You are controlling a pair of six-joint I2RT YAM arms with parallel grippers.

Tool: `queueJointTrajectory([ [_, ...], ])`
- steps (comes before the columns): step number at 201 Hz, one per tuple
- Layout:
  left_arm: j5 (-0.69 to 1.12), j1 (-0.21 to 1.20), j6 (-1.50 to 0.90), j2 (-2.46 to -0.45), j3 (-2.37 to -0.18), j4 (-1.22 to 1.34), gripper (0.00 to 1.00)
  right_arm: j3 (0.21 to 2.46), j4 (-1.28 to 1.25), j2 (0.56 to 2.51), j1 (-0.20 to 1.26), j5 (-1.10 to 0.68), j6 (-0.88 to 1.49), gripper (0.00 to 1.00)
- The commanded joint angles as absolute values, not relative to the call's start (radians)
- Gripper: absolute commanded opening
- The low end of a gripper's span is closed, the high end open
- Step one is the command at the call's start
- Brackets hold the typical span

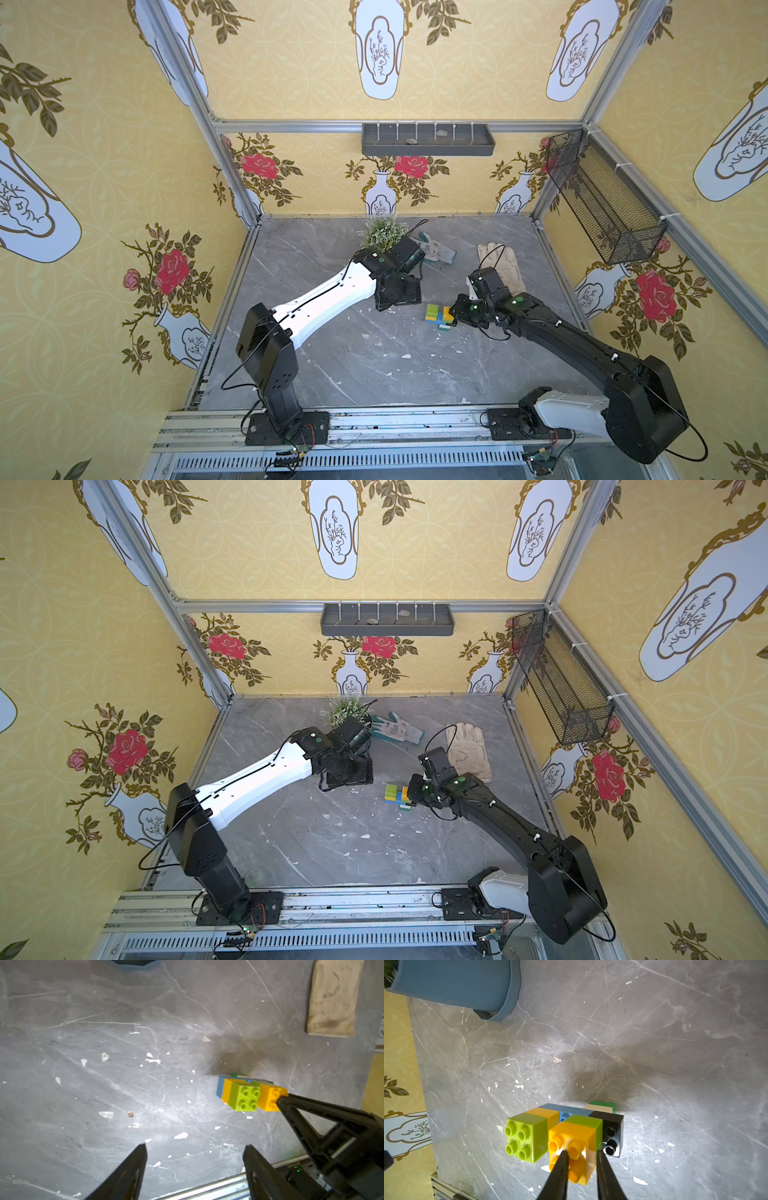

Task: Assemble the number 4 with lego
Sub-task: Assemble the lego brick with the lego brick.

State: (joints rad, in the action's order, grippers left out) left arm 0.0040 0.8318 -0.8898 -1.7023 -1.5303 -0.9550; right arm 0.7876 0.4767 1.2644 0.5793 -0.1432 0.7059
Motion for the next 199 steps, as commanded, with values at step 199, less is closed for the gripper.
queueJointTrajectory([
  [199,0.066,0.787,-0.856,-1.603,-1.332,-0.818,0.70,0.976,0.806,1.393,0.621,-0.010,0.628,0.47],
])
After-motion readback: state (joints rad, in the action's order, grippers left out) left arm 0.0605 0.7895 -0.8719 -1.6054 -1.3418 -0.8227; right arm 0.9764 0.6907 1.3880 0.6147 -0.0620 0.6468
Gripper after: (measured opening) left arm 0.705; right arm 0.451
